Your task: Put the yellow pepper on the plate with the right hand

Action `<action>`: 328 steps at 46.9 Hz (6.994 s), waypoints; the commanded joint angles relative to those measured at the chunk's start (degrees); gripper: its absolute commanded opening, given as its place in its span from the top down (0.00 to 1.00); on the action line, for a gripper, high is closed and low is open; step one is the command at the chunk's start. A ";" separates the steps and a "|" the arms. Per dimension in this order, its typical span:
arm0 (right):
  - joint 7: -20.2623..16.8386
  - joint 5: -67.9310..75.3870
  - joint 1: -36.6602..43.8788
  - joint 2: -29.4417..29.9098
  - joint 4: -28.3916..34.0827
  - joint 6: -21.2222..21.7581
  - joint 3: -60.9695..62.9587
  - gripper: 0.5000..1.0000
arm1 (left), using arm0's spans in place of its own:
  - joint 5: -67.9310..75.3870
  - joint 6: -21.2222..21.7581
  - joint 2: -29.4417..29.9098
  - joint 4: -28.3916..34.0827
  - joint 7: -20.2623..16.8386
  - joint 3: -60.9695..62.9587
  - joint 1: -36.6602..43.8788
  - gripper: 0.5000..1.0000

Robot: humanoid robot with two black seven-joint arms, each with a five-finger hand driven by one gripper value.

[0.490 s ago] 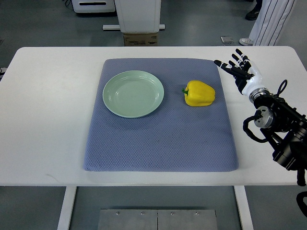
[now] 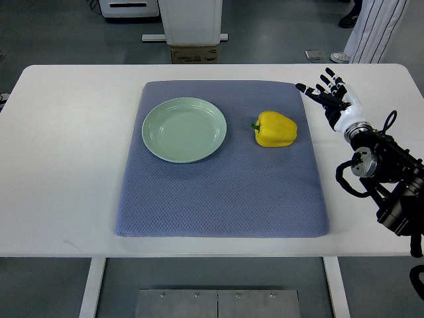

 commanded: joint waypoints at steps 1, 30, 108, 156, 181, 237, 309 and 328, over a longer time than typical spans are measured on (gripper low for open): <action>0.00 0.00 -0.05 0.03 -0.01 -0.04 -0.08 0.00 | -0.08 0.00 0.00 0.04 0.00 0.00 0.00 0.00; 0.08 0.00 0.13 0.03 0.26 -0.04 -0.79 0.00 | 0.00 0.00 0.00 -0.05 0.00 0.00 0.00 0.00; 1.75 -1.84 0.83 -5.06 2.01 3.39 -6.58 0.00 | 0.00 0.00 0.00 0.04 0.00 0.00 0.00 0.00; 14.76 -23.64 13.75 -11.31 5.80 6.38 -41.83 0.02 | 0.00 0.00 0.00 0.04 0.00 0.00 0.00 0.00; 14.15 -24.52 16.30 -9.29 2.02 2.60 -50.45 0.06 | 0.00 0.00 0.00 0.04 0.00 0.00 0.00 0.00; 13.18 -24.35 17.27 -8.06 -1.15 2.51 -53.79 1.00 | 0.00 0.00 0.00 0.04 0.00 0.00 0.00 0.00; 5.09 -24.17 27.20 7.76 0.08 1.46 -52.73 1.00 | 0.00 0.00 0.00 -0.05 0.00 0.00 0.00 0.00; 5.01 -24.34 24.30 7.76 2.46 1.54 -53.61 1.00 | -0.08 0.00 0.00 0.04 0.00 0.00 0.00 0.00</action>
